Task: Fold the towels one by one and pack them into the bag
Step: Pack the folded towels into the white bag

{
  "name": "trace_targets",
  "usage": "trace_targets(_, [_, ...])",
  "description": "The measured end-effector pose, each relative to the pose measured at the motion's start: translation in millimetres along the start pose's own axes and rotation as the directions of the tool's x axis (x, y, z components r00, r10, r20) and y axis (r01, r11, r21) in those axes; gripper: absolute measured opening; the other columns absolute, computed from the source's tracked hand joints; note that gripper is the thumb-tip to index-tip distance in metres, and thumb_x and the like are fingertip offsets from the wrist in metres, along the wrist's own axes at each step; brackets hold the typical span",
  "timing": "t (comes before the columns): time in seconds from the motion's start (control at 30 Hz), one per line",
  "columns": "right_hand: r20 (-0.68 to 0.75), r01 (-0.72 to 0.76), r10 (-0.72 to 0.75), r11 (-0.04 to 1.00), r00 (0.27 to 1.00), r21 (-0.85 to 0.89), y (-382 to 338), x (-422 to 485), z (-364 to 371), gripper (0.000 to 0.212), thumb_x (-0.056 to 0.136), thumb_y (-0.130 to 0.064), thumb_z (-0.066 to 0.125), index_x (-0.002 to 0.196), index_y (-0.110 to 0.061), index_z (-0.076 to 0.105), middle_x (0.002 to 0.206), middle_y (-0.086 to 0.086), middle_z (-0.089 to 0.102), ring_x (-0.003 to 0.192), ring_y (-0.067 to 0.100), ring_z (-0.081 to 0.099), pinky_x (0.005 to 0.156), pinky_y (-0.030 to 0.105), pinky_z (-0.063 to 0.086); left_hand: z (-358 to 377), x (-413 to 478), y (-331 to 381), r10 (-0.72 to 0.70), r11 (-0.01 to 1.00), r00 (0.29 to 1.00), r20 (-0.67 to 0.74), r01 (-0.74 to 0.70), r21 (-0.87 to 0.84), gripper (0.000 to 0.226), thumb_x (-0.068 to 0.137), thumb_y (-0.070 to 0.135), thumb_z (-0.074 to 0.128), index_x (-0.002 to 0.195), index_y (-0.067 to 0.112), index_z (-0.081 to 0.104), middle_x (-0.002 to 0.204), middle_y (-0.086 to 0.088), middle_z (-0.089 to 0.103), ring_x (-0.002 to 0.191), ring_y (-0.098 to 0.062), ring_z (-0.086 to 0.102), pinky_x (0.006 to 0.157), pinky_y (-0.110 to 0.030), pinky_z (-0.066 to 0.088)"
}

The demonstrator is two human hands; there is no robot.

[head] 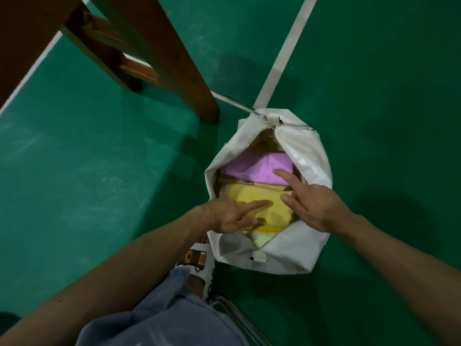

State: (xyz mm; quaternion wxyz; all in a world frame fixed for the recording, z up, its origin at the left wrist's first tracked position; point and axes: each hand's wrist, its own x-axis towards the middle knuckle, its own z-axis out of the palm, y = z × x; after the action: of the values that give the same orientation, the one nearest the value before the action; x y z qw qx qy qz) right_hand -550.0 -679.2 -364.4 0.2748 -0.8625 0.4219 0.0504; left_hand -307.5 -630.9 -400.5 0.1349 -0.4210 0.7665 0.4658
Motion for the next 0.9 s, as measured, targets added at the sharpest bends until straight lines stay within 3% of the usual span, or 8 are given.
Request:
trace_targets(0.17, [-0.050, -0.032, 0.019, 0.964, 0.999, -0.264, -12, -2, 6, 0.073, 0.092, -0.069, 0.003, 0.155, -0.035, 0.019, 0.055, 0.004, 0.058, 0.052, 0.025, 0.057, 0.054, 0.036, 0.046, 4, 3, 13, -0.023, 0.992, 1.000, -0.005, 0.023, 0.126, 0.062, 0.098, 0.058, 0.016, 0.149, 0.040, -0.014, 0.119, -0.019, 0.063, 0.103, -0.035, 0.060, 0.087, -0.039, 0.042])
trace_targets(0.23, [-0.028, -0.040, 0.032, 0.948, 0.999, -0.317, -23, -4, 7, 0.077, 0.089, -0.071, -0.001, 0.156, -0.036, 0.015, 0.062, 0.006, 0.064, 0.062, 0.026, 0.063, 0.061, 0.036, 0.046, 7, 1, 11, -0.041, 0.993, 0.996, -0.073, 0.049, 0.111, 0.063, 0.098, 0.058, 0.017, 0.150, 0.038, -0.013, 0.119, -0.018, 0.064, 0.111, -0.035, 0.058, 0.096, -0.043, 0.038])
trace_targets(0.37, [0.193, -0.173, 0.189, 0.980, 0.963, -0.095, -43, -7, 11, 0.073, 0.088, -0.072, 0.007, 0.154, -0.042, -0.003, 0.096, 0.014, 0.070, 0.095, 0.032, 0.065, 0.080, 0.041, 0.048, 14, 2, 11, -0.054, 0.995, 0.979, -0.195, 0.070, 0.077, 0.066, 0.097, 0.061, 0.019, 0.150, 0.035, -0.010, 0.121, -0.014, 0.065, 0.120, -0.032, 0.054, 0.110, -0.052, 0.024])
trace_targets(0.5, [0.209, -0.222, 0.230, 0.973, 0.950, -0.060, -52, -15, 13, 0.068, 0.092, -0.065, 0.016, 0.154, -0.041, -0.001, 0.100, 0.015, 0.068, 0.095, 0.032, 0.064, 0.078, 0.040, 0.048, 13, 2, 12, -0.071, 0.940, 0.960, -0.272, 0.156, 0.305, 0.067, 0.094, 0.066, 0.014, 0.151, 0.036, -0.003, 0.126, -0.010, 0.061, 0.123, -0.029, 0.049, 0.110, -0.053, 0.018])
trace_targets(0.57, [0.229, -0.220, 0.238, 0.970, 0.944, -0.100, -55, -18, 14, 0.067, 0.094, -0.064, 0.017, 0.154, -0.040, 0.002, 0.097, 0.013, 0.067, 0.088, 0.029, 0.063, 0.073, 0.037, 0.047, 8, 0, 7, -0.105, 0.924, 0.946, -0.306, 0.206, 0.321, 0.069, 0.093, 0.069, 0.013, 0.152, 0.034, 0.001, 0.125, -0.009, 0.062, 0.124, -0.030, 0.047, 0.112, -0.051, 0.017])
trace_targets(0.63, [0.240, -0.241, 0.264, 0.963, 0.934, -0.123, -58, -21, 13, 0.064, 0.098, -0.059, 0.021, 0.155, -0.037, 0.003, 0.092, 0.010, 0.065, 0.080, 0.024, 0.059, 0.070, 0.035, 0.045, 1, -4, 8, -0.062, 0.942, 0.942, -0.331, 0.165, 0.292, 0.067, 0.095, 0.066, 0.017, 0.151, 0.032, 0.007, 0.120, -0.010, 0.064, 0.119, -0.030, 0.050, 0.109, -0.048, 0.025])
trace_targets(0.73, [0.257, -0.251, 0.280, 0.958, 0.925, -0.137, -65, -29, 11, 0.064, 0.100, -0.057, 0.024, 0.155, -0.034, 0.003, 0.100, 0.013, 0.067, 0.088, 0.030, 0.063, 0.073, 0.037, 0.047, -3, -19, 21, 0.118, 0.952, 0.914, -0.388, 0.007, 0.305, 0.059, 0.098, 0.057, 0.025, 0.148, 0.027, 0.016, 0.102, -0.008, 0.067, 0.100, -0.028, 0.057, 0.099, -0.043, 0.036])
trace_targets(0.9, [0.258, -0.208, 0.260, 0.955, 0.930, -0.213, -80, -42, 9, 0.067, 0.100, -0.059, 0.024, 0.155, -0.031, -0.004, 0.106, 0.012, 0.067, 0.087, 0.029, 0.063, 0.064, 0.033, 0.040, -5, -40, 27, 0.256, 0.923, 0.891, -0.376, -0.110, 0.368, 0.050, 0.100, 0.043, 0.032, 0.145, 0.025, 0.021, 0.087, -0.007, 0.066, 0.085, -0.027, 0.058, 0.086, -0.037, 0.033])
